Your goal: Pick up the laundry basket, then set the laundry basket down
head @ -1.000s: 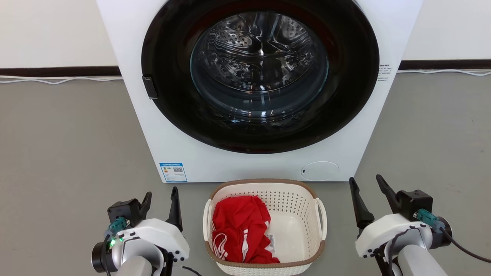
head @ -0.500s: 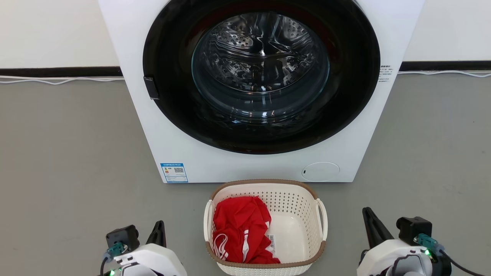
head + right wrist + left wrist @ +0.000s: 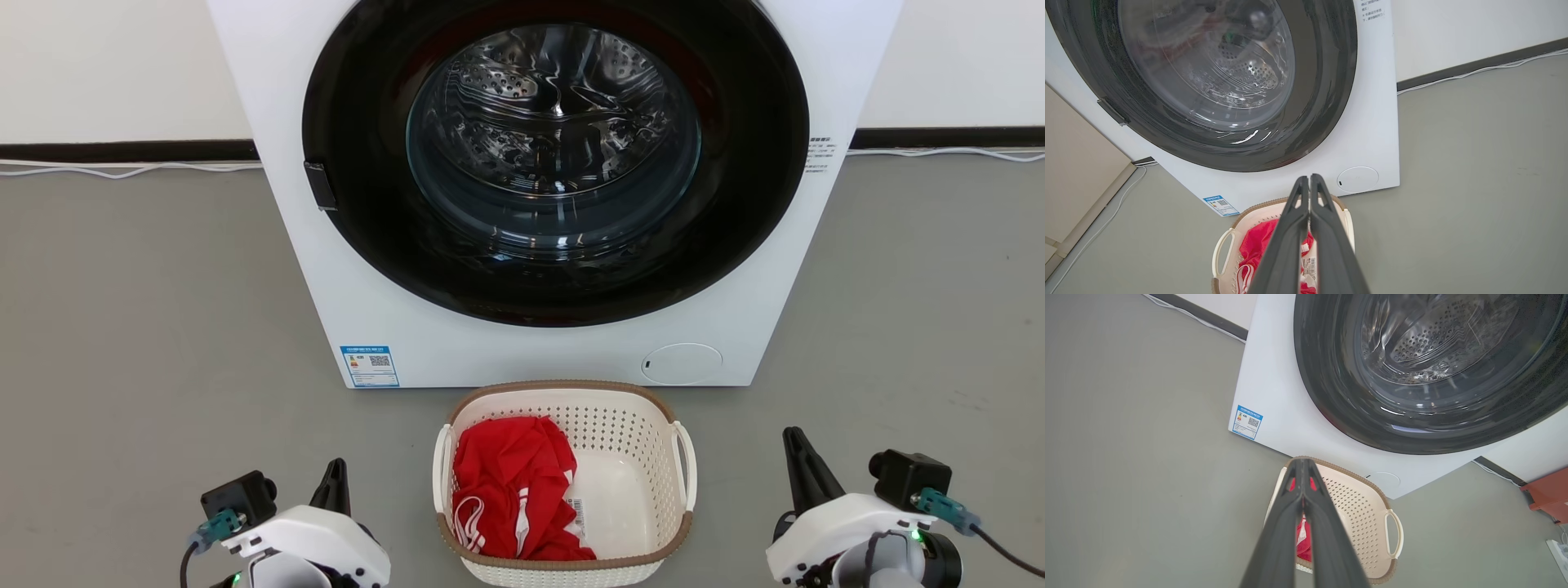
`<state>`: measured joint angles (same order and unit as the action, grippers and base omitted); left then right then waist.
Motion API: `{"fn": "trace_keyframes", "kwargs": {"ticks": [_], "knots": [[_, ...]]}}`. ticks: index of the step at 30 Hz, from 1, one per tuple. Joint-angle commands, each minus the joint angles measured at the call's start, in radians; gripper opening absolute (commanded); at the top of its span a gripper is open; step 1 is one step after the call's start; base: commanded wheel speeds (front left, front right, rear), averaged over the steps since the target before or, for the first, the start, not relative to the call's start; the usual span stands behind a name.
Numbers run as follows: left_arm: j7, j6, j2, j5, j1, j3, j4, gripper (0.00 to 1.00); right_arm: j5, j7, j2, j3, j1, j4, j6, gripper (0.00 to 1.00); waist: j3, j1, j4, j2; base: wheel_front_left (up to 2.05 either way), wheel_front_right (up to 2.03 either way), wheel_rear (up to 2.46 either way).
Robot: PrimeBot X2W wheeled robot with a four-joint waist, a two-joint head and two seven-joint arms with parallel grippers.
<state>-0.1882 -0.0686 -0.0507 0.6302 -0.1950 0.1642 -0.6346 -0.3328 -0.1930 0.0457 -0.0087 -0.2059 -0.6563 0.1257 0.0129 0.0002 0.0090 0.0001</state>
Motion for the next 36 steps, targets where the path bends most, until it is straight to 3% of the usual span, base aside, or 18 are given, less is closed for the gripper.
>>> {"fn": "trace_keyframes", "kwargs": {"ticks": [1,36], "knots": [[0.006,0.012,-0.003,0.029,-0.023,-0.017,0.038,0.00,-0.038,0.011,0.003,-0.005,-0.022,0.039,0.001,0.00,0.000,-0.0002,0.000,-0.0001,0.00,0.00,0.00],[0.103,0.074,-0.002,0.343,0.013,-0.103,0.154,0.00,-0.447,0.108,0.004,-0.038,0.018,0.162,0.002,0.00,-0.005,-0.0002,-0.003,-0.0001,0.00,0.00,0.00]]}}
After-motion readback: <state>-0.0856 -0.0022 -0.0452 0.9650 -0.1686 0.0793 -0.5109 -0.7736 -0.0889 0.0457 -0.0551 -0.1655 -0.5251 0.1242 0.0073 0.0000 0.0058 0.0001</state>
